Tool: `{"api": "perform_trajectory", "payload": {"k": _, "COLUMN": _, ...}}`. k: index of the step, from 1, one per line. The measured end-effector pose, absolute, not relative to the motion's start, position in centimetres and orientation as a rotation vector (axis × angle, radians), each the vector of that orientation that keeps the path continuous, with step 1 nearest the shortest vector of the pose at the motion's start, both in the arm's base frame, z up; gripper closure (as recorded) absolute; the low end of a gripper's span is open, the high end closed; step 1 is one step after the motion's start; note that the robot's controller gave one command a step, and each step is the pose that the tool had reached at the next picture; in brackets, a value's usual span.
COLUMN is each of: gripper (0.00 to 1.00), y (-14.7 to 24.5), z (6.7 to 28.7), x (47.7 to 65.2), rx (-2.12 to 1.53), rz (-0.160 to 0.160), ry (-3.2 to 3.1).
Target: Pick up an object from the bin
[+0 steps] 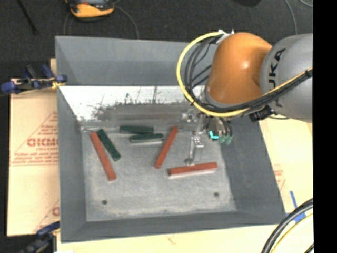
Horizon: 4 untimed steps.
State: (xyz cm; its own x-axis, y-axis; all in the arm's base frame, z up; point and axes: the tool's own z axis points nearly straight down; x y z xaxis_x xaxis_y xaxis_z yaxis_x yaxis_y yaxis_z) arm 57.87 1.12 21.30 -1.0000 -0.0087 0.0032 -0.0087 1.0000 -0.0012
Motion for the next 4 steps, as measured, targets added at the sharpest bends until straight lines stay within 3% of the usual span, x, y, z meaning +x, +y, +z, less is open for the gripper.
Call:
{"api": "perform_trajectory", "payload": {"k": 1, "gripper": 0.00, "y": 1.1, "z": 21.7, "x": 58.0, "rx": 0.013, "rz": 0.001, "ry": -3.146}}
{"api": "perform_trajectory", "payload": {"k": 2, "gripper": 0.00, "y": -1.7, "z": 14.8, "x": 57.7, "rx": -0.059, "rz": -0.001, "ry": -3.150}}
{"api": "perform_trajectory", "payload": {"k": 3, "gripper": 0.00, "y": -4.9, "z": 14.6, "x": 56.5, "rx": -0.035, "rz": 0.002, "ry": -3.142}}
{"api": "perform_trajectory", "payload": {"k": 4, "gripper": 0.00, "y": -5.5, "z": 16.0, "x": 56.9, "rx": -0.060, "rz": 0.000, "ry": -3.147}}
